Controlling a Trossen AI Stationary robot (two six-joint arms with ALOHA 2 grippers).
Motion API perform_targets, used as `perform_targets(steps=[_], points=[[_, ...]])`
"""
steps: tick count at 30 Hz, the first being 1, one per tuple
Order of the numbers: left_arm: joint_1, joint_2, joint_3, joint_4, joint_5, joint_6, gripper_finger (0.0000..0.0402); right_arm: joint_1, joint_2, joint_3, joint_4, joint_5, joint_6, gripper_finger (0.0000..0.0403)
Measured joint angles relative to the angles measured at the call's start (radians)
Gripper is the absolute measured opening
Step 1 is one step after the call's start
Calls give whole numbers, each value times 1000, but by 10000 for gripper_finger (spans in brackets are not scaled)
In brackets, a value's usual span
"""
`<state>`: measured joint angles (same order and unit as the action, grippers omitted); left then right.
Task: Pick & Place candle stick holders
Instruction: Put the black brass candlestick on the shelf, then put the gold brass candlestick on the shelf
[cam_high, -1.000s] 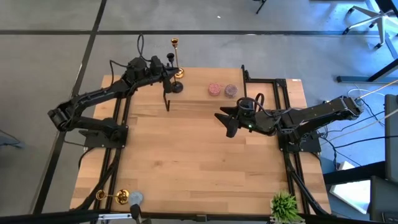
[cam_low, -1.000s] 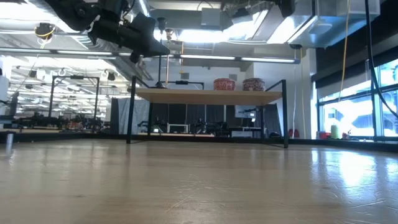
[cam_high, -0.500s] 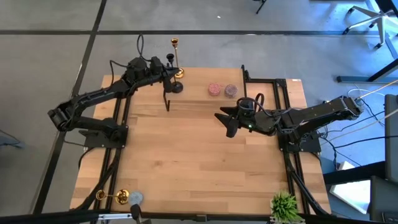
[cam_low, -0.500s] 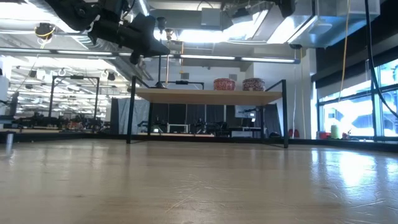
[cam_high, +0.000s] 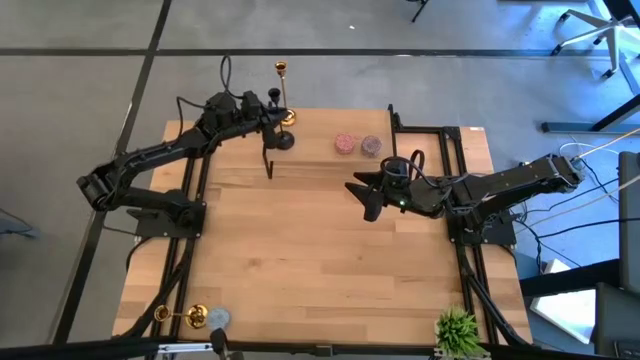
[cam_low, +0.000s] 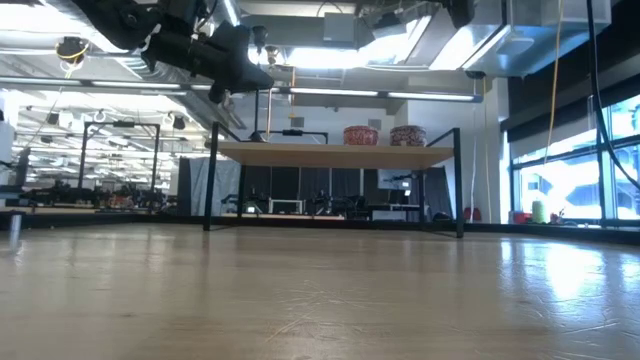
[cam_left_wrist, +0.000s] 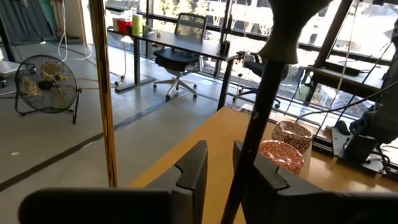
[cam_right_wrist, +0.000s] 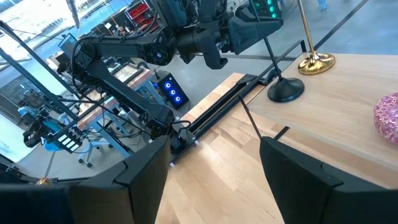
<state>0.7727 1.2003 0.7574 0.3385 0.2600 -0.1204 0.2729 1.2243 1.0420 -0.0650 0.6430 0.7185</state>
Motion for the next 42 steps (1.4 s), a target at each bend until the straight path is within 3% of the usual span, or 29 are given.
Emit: perform_targets(steps=[14,26,37,42], points=[[-26,0,0,-20,3,1,152,0,0,0,-7,0,0,254],[-23,-64,0,-127,-69,21,215,0,0,0,-11,0,0,254],[-23,-189,1,-390,-117,81,231,0,0,0,-40,0,0,254],[-23,-208,1,-420,-113,-9,229,0,0,0,-40,0,0,254]])
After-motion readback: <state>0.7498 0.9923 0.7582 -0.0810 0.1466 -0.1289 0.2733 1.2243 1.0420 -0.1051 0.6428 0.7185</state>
